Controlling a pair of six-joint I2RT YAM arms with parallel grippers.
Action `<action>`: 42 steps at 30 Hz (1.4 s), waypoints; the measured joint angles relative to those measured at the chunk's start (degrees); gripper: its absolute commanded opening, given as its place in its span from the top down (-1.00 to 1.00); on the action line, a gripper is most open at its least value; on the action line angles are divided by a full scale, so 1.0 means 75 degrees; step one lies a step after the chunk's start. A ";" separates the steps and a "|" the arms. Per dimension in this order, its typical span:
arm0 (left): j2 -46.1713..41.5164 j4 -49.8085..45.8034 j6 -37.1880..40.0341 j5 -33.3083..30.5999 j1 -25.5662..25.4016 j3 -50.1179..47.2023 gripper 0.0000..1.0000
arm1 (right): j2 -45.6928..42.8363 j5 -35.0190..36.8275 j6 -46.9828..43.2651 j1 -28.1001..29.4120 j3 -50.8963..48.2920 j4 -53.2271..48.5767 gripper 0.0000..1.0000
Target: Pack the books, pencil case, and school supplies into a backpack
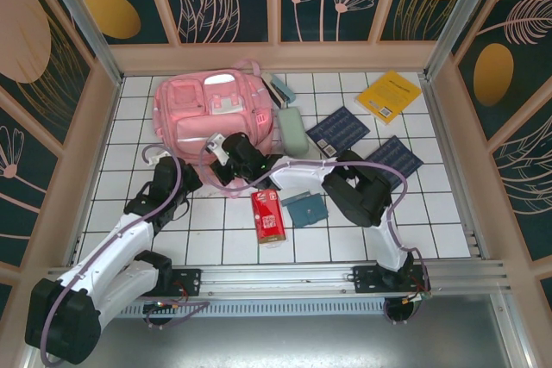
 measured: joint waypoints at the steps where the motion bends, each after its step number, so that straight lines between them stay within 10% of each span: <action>1: 0.0055 -0.0006 -0.0067 -0.0067 0.0000 0.0000 1.00 | -0.0061 0.0032 0.0003 0.0000 -0.0125 0.0067 1.00; 42: 0.4590 0.2063 -0.1128 -0.1265 0.3844 0.1405 1.00 | -0.1524 -0.0364 0.0061 -0.0175 -0.1897 0.0562 1.00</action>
